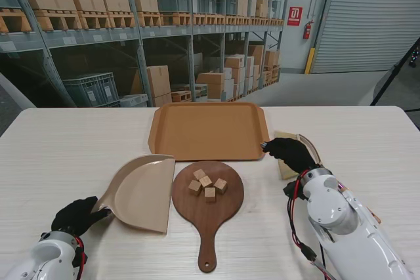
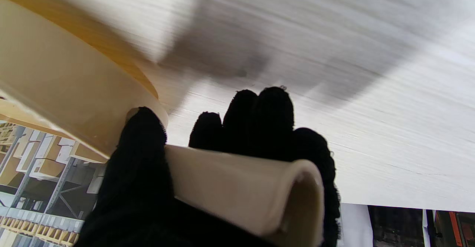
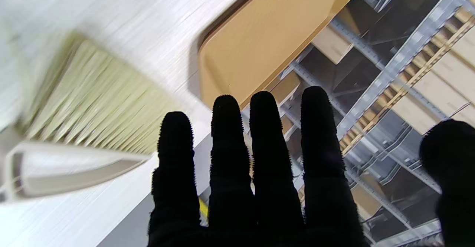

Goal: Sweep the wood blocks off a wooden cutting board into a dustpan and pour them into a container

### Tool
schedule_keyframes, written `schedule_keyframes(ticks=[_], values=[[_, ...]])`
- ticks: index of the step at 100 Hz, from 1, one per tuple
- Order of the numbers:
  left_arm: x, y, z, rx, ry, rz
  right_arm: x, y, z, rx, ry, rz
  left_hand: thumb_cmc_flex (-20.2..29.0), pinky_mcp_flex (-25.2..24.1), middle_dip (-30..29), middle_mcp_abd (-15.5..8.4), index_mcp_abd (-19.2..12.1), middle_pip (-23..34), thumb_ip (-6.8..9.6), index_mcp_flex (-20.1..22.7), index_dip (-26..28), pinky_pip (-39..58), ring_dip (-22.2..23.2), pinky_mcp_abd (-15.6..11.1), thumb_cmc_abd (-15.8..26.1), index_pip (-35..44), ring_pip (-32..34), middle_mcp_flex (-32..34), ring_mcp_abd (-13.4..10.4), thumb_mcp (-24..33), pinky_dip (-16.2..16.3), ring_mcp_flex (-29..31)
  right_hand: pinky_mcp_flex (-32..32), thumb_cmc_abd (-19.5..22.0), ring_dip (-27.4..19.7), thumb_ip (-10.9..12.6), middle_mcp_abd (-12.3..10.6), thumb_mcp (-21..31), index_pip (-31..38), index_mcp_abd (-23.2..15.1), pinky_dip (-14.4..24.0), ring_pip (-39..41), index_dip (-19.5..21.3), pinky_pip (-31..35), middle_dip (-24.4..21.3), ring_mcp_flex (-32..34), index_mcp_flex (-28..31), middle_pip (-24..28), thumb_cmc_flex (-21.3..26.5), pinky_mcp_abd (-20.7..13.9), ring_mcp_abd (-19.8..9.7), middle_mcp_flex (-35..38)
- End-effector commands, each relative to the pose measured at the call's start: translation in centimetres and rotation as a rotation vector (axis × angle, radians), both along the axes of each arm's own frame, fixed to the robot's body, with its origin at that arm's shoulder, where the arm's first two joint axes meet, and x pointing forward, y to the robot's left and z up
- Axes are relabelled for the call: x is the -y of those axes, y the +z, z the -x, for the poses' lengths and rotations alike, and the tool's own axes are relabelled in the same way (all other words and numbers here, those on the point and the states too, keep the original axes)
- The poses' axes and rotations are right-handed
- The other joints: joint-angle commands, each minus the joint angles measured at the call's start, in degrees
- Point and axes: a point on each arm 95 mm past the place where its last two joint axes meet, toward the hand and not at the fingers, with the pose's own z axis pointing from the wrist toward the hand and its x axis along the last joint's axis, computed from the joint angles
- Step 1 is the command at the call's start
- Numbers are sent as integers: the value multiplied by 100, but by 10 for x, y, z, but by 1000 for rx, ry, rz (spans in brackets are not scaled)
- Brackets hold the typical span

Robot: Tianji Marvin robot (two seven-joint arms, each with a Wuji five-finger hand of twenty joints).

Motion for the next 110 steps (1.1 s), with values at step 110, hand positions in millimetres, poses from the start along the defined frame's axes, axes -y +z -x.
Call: schedule_keyframes(ticks=[110], values=[[16,9,16,-83,-1,3,151,-3,34,-15,-241,665,690,40,74,-1916,-33,6850,12,564,83,-58,-59,-148,894,487,288,544,-1219,572,24,681,-207,-1449,-55,-4,-110,525,-301,38,-6,-32,-21,-17,-21,-224,-620,22,213,150,-191,-654]])
